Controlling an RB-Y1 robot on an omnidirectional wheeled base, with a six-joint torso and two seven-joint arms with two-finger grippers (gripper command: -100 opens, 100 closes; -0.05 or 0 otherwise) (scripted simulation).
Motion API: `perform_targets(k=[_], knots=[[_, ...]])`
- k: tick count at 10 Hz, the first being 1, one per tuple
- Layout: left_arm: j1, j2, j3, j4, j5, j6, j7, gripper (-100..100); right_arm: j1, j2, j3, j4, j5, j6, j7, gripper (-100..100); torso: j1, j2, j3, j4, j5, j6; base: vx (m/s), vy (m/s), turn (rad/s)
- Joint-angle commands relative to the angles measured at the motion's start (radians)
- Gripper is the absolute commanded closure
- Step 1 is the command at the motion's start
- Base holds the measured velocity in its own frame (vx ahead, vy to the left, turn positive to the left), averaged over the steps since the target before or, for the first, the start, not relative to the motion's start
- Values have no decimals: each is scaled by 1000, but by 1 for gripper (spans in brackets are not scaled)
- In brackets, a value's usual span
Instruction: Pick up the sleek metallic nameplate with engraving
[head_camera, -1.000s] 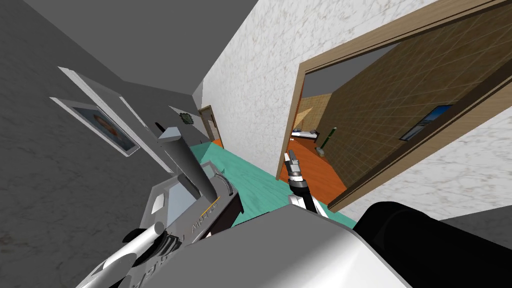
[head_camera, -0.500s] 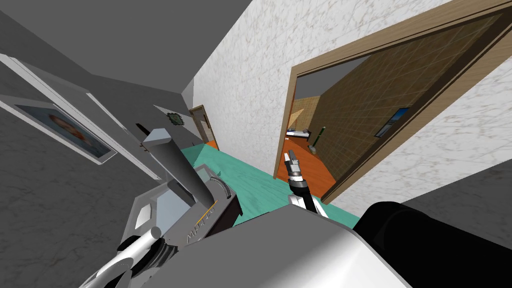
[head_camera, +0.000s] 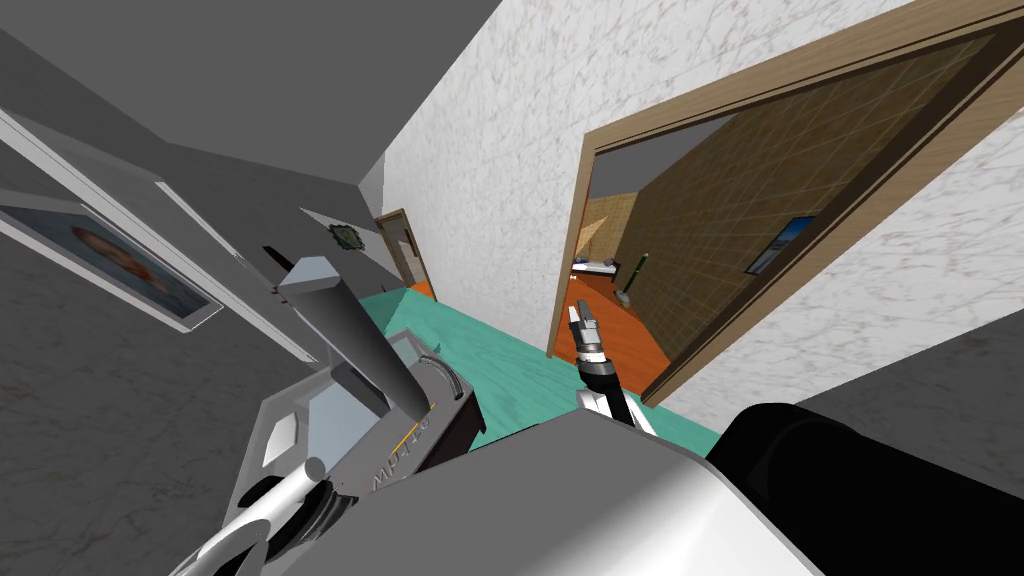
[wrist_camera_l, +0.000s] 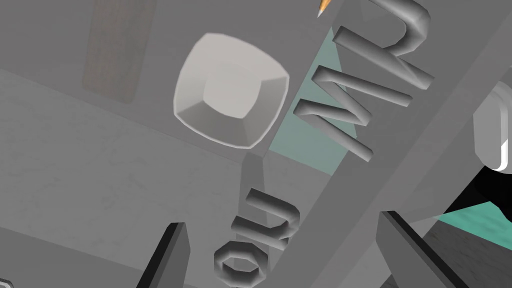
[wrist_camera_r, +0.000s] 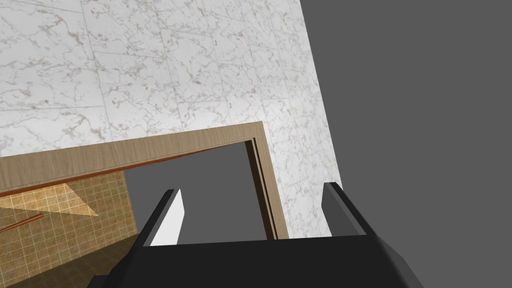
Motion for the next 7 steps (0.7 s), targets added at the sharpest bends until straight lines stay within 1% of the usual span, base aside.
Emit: perform_targets(k=[1, 3, 4, 5, 6, 7], knots=[[-13, 2, 1, 31, 2, -18, -12, -100, 0, 0, 0, 0, 0, 0, 0, 0, 0, 0, 0, 0, 0, 0, 0, 0, 0], [-6, -24, 0, 42, -3, -56, -17, -100, 0, 0, 0, 0, 0, 0, 0, 0, 0, 0, 0, 0, 0, 0, 3, -3, 11], [-6, -24, 0, 42, -3, -56, -17, -100, 0, 0, 0, 0, 0, 0, 0, 0, -1, 0, 0, 0, 0, 0, 0, 0, 0], [3, -26, -1, 22, -5, -44, -9, -100, 0, 0, 0, 0, 0, 0, 0, 0, 0, 0, 0, 0, 0, 0, 0, 0, 0], [2, -26, -1, 26, -5, -48, -11, 100, 0, 0, 0, 0, 0, 0, 0, 0, 0, 0, 0, 0, 0, 0, 0, 0, 0], [1, -24, -1, 24, -5, -49, -10, 100, 0, 0, 0, 0, 0, 0, 0, 0, -1, 0, 0, 0, 1, 0, 0, 0, 0]])
